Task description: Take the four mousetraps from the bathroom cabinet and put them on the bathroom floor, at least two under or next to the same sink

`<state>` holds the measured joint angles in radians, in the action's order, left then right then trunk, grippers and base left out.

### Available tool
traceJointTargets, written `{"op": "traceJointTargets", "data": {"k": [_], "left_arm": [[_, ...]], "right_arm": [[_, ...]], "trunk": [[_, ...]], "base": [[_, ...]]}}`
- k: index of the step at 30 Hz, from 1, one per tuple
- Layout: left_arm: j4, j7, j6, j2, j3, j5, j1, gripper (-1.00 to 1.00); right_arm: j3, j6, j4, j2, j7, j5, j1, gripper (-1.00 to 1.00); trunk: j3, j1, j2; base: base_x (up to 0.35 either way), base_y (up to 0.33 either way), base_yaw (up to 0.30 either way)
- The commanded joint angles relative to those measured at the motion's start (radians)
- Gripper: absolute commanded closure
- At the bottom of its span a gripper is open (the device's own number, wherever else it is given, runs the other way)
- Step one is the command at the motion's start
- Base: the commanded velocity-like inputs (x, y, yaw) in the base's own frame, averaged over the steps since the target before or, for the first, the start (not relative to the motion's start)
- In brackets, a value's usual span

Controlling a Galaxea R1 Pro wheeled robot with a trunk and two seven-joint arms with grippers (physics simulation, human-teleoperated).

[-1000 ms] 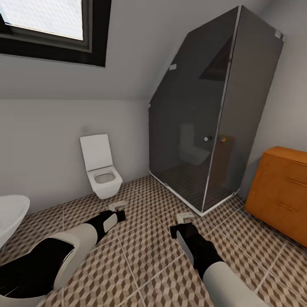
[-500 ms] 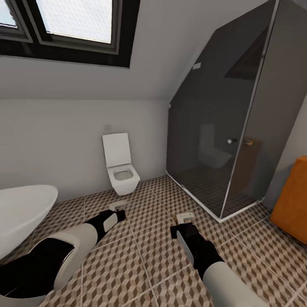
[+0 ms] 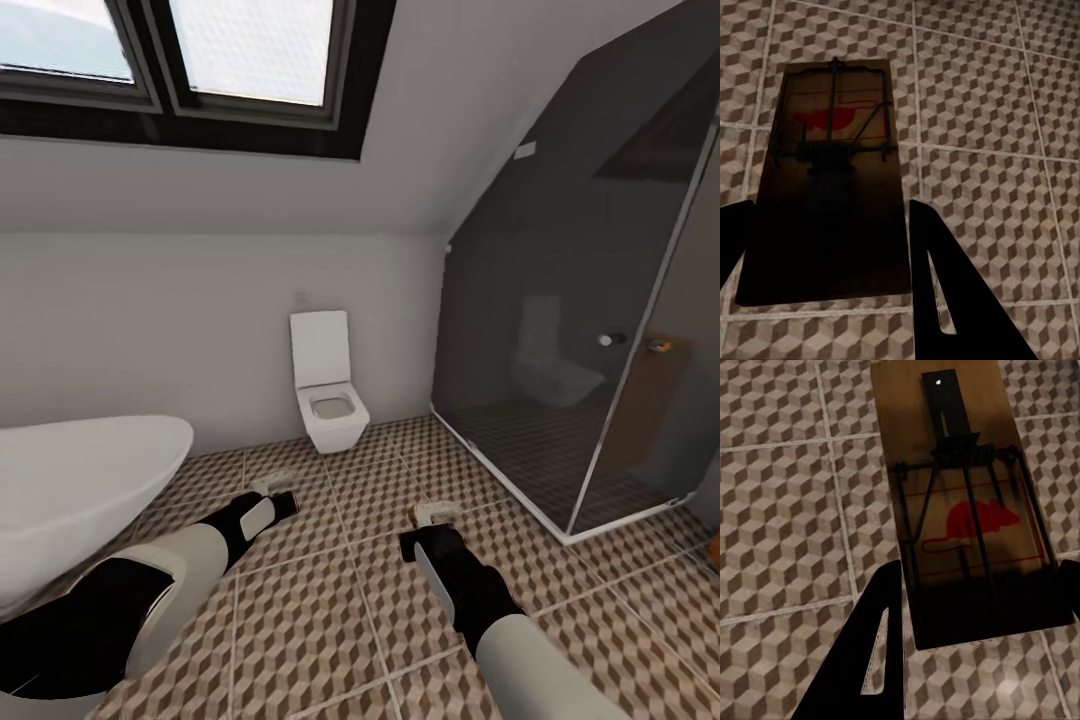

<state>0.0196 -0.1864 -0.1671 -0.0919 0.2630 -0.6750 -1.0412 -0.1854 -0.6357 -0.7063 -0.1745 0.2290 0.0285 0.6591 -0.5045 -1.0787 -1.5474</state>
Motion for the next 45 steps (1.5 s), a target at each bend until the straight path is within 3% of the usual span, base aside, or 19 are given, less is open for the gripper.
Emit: {"op": "traceJointTargets", "data": {"k": [1,21,31,45], "left_arm": [[0.002,-0.004,-0.006,0.0,0.008,-0.005,0.0,1.0],[0.002,-0.004,-0.005,0.0,0.009,-0.006,0.0,1.0],[0.002,-0.003,-0.005,-0.001,0.01,-0.006,0.0,1.0],[0.002,-0.004,-0.005,0.0,0.01,-0.005,0.0,1.0]], "right_arm": [[-0.002,-0.005,-0.001,0.0,0.007,0.005,0.0,1.0],[-0.006,-0.003,0.002,0.0,0.006,0.004,0.0,1.0],[-0.005,-0.005,0.002,0.0,0.003,0.003,0.0,1.0],[-0.005,-0.003,0.002,0.0,0.006,0.004,0.0,1.0]], "trunk": [[-0.001,0.0,-0.001],[-0.001,0.0,-0.001],[-0.001,0.0,-0.001],[-0.001,0.0,-0.001]], "base": [[0.0,0.0,0.3],[0.0,0.0,0.299],[0.0,0.0,0.081],[0.0,0.0,0.282]]}}
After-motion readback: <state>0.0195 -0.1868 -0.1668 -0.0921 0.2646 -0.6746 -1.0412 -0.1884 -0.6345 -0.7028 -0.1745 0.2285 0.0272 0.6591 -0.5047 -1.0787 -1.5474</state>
